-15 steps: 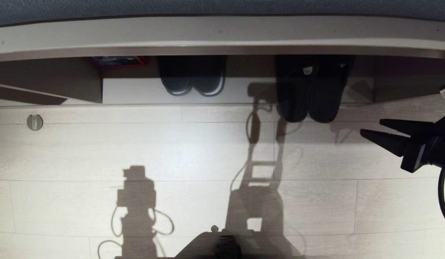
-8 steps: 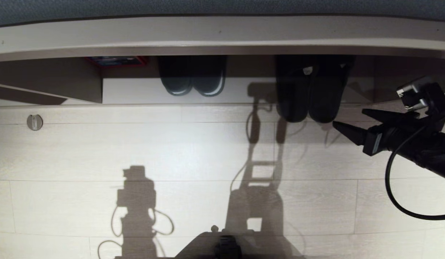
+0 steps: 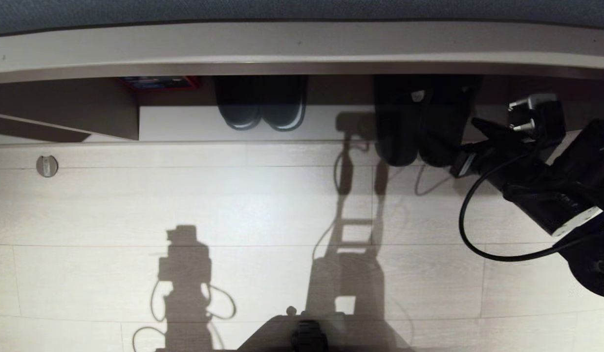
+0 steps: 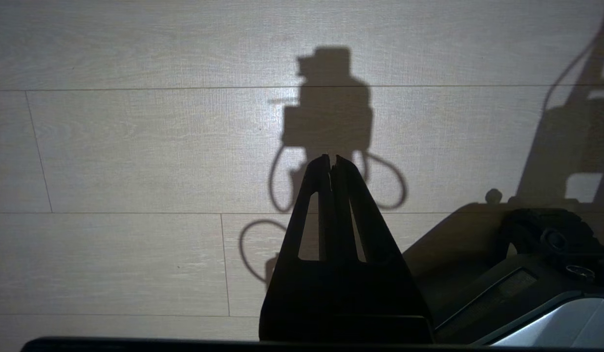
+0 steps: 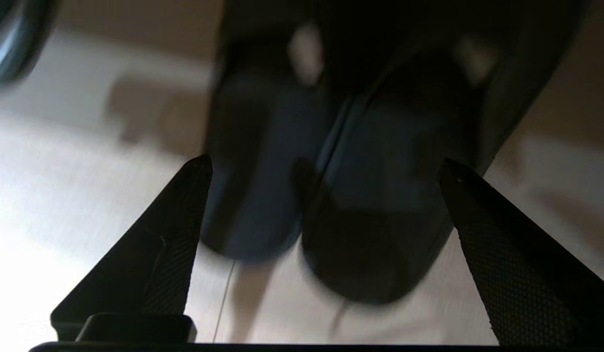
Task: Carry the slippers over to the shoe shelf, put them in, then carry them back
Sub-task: Pick up the slippers in the shoe cabinet
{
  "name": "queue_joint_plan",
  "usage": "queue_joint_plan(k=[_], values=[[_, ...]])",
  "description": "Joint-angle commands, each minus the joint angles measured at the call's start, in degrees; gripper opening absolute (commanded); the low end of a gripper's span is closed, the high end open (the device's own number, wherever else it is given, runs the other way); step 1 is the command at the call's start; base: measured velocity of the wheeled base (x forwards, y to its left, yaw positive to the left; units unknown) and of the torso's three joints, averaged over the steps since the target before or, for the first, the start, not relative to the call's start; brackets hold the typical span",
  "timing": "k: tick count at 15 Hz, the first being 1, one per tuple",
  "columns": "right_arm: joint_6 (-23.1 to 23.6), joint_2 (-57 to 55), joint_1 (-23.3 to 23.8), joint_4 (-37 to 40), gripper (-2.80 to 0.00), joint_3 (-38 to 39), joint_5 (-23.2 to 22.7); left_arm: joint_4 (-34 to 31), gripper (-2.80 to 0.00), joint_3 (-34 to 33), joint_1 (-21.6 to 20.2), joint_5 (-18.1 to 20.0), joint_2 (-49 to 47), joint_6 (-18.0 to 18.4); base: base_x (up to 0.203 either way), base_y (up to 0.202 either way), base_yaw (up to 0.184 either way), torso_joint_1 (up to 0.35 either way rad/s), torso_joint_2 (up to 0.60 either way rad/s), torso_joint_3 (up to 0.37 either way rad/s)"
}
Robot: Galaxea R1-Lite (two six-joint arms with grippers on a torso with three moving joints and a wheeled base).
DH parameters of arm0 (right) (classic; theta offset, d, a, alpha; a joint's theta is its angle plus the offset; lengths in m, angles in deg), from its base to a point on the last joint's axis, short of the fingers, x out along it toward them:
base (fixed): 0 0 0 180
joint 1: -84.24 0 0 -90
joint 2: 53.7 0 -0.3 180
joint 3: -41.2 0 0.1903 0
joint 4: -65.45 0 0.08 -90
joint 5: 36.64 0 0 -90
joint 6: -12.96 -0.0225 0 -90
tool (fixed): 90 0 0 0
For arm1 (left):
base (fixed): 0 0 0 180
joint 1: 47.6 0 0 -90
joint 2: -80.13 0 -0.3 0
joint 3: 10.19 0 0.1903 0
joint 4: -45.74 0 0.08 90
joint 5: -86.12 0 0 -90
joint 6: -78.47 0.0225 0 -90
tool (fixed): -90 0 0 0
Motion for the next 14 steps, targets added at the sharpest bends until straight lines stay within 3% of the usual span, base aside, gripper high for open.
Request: queue_joint_plan(k=[1,8,14], values=[[0.19,-5.24,-1.91,-6.94,0.00,-1.03,3.39,0.03,-2.80,0.00,-0.06,-0.03,0.00,-0.03,0.000,0.000,0.000,0.000,0.00,0.000],[1.31,-10.11,-4.02,-11.87,0.00,-4.83,12.42,0.03,-2.80,-0.02,-0.05,-0.03,0.00,-0.03,0.000,0.000,0.000,0.000,0.00,0.000],[1.18,-14.27,-4.12,-14.25,0.00,-10.66,12.82,0.03,-2.80,0.00,-0.05,-0.03,0.00,-0.03,0.000,0.000,0.000,0.000,0.00,0.000]])
